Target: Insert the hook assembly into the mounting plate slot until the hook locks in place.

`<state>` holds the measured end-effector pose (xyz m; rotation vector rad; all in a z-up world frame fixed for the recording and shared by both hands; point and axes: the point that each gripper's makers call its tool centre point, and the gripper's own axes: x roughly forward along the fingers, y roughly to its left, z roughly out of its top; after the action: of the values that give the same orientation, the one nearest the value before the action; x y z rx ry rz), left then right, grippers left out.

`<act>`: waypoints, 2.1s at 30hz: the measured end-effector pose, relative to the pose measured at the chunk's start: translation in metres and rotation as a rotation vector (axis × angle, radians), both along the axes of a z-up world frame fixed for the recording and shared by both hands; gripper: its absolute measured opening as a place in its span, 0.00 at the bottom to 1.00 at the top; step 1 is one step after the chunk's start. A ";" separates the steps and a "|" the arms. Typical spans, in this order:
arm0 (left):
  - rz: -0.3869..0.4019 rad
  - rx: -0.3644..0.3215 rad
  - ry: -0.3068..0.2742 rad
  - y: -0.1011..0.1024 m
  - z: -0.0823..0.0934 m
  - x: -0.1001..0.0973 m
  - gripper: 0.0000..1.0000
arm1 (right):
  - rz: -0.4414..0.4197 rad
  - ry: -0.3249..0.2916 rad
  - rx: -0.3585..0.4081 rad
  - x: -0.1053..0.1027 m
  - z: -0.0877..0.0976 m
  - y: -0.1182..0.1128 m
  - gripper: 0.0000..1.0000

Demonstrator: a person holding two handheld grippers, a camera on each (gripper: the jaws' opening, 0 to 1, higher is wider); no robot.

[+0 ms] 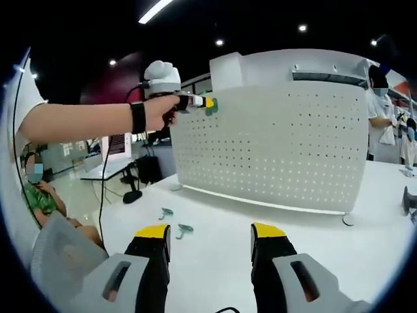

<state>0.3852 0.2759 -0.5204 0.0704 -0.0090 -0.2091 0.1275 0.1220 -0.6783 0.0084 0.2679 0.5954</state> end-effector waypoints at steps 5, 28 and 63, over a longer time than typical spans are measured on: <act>0.015 -0.004 -0.008 0.000 0.004 0.008 0.03 | -0.003 0.001 -0.002 0.000 -0.001 -0.001 0.50; 0.031 0.006 0.026 -0.005 0.001 0.026 0.03 | -0.012 0.013 0.013 -0.001 -0.002 -0.007 0.50; 0.089 -0.097 0.144 -0.004 -0.004 0.032 0.02 | -0.005 0.023 0.041 -0.003 -0.006 -0.003 0.49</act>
<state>0.4170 0.2721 -0.5240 -0.0406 0.1267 -0.1243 0.1241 0.1189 -0.6845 0.0557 0.2780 0.5965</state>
